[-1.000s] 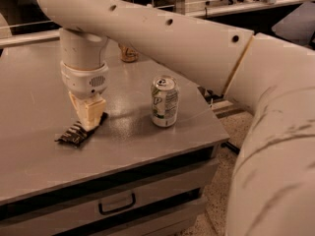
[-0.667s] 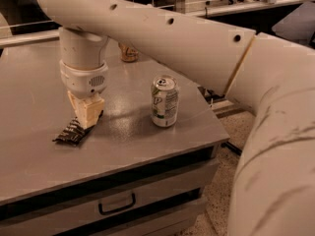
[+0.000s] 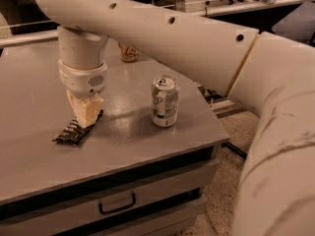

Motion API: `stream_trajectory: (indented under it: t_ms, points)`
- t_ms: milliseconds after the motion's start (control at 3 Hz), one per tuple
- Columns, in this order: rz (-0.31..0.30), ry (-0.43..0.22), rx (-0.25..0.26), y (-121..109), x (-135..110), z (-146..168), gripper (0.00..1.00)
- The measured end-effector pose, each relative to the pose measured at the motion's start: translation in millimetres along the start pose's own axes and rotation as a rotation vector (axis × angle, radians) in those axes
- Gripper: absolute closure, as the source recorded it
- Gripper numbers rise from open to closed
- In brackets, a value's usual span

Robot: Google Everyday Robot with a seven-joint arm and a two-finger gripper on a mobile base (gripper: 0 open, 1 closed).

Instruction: Move rxbar chocolate near 7up can

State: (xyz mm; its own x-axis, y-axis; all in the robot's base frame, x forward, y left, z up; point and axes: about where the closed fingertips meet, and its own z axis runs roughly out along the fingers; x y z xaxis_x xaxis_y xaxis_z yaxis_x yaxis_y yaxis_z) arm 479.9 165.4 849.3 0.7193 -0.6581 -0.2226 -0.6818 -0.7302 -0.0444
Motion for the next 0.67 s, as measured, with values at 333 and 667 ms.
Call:
stream_trajectory:
  t_ms: [333,667]
  points:
    - [0.001,0.005,0.009,-1.6,1.1,-5.7,0.62]
    - [-0.004,0.018,0.02,-3.8,3.1,-12.0,0.39]
